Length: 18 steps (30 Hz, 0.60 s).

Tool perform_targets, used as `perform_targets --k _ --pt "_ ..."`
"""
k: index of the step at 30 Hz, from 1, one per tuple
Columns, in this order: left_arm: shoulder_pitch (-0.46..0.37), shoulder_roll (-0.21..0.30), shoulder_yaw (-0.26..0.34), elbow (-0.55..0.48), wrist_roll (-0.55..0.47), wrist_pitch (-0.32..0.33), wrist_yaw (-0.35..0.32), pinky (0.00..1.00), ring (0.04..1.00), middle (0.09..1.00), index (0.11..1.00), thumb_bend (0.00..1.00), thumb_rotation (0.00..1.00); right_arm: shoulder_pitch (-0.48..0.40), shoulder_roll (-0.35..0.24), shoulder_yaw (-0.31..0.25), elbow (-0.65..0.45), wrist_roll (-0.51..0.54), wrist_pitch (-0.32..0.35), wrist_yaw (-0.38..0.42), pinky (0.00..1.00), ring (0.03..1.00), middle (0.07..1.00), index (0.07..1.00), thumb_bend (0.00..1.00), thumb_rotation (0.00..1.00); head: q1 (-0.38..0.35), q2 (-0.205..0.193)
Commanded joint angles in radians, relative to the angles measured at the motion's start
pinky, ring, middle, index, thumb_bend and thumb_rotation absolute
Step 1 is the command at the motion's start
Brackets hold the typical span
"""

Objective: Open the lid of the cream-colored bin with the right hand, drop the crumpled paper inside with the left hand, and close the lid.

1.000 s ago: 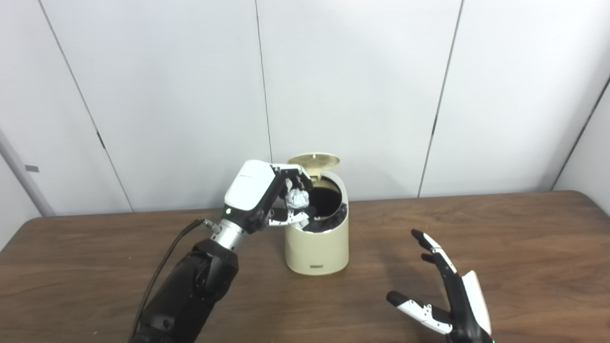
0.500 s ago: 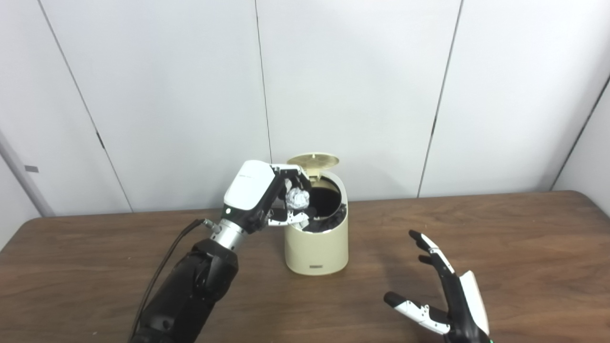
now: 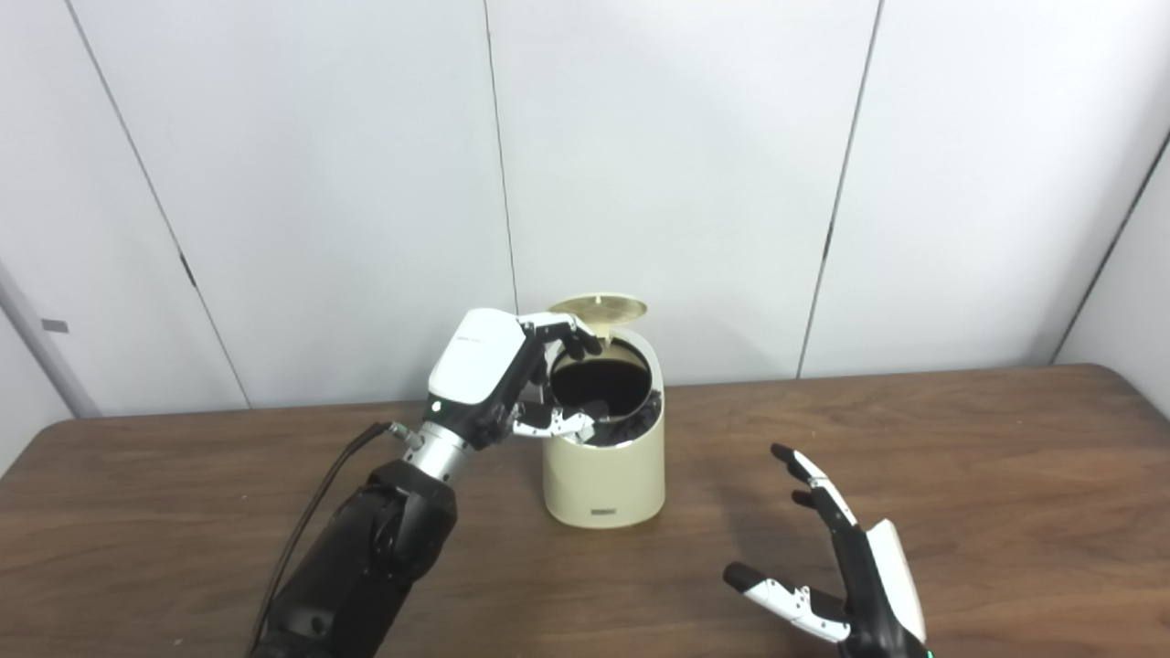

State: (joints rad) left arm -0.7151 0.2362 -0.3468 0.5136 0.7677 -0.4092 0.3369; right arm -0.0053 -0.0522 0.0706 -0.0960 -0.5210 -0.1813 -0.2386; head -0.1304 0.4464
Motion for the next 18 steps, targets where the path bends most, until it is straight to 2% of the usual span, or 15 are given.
perform_targets --k 1,7,10,11,12,15,18 --pt "-0.033 -0.006 -0.010 -0.005 0.005 0.000 -0.011 0.45 0.522 0.575 0.592 1.00 0.17 0.000 0.038 0.018 0.000 0.003 -0.012 -0.016 0.79 0.881 0.890 0.875 0.89 0.70 -0.005 0.000" --pt "-0.025 -0.003 -0.005 -0.012 -0.013 -0.017 -0.009 0.44 0.506 0.561 0.580 1.00 0.15 -0.001 0.039 0.018 0.001 0.010 -0.018 -0.016 0.80 0.884 0.888 0.877 0.90 0.70 -0.004 0.002" --pt "-0.004 0.018 -0.014 -0.040 -0.030 -0.056 0.038 0.36 0.406 0.455 0.484 0.98 0.10 -0.003 0.038 0.018 0.003 0.009 -0.018 -0.017 0.80 0.885 0.887 0.875 0.90 0.70 -0.001 0.001" --pt "0.008 0.030 -0.025 -0.058 -0.041 -0.059 0.056 0.32 0.359 0.457 0.492 0.71 0.04 -0.005 0.036 0.018 0.006 0.009 -0.019 -0.017 0.80 0.885 0.886 0.872 0.90 0.71 0.001 0.000" --pt "0.015 0.038 -0.034 -0.071 -0.049 -0.060 0.068 0.30 0.332 0.460 0.492 0.62 0.02 -0.006 0.035 0.017 0.007 0.010 -0.019 -0.017 0.80 0.884 0.885 0.869 0.90 0.71 0.001 0.000" --pt "0.049 0.068 -0.054 -0.123 -0.076 -0.060 0.101 0.25 0.288 0.463 0.490 0.53 0.00 -0.010 0.030 0.015 0.012 0.006 -0.019 -0.017 0.80 0.882 0.882 0.866 0.90 0.71 0.005 -0.004" --pt "0.081 0.090 -0.053 -0.173 -0.097 -0.060 0.114 0.26 0.395 0.486 0.496 0.51 0.00 -0.011 0.025 0.012 0.015 0.013 -0.020 -0.015 0.80 0.883 0.882 0.867 0.90 0.70 0.016 -0.006"
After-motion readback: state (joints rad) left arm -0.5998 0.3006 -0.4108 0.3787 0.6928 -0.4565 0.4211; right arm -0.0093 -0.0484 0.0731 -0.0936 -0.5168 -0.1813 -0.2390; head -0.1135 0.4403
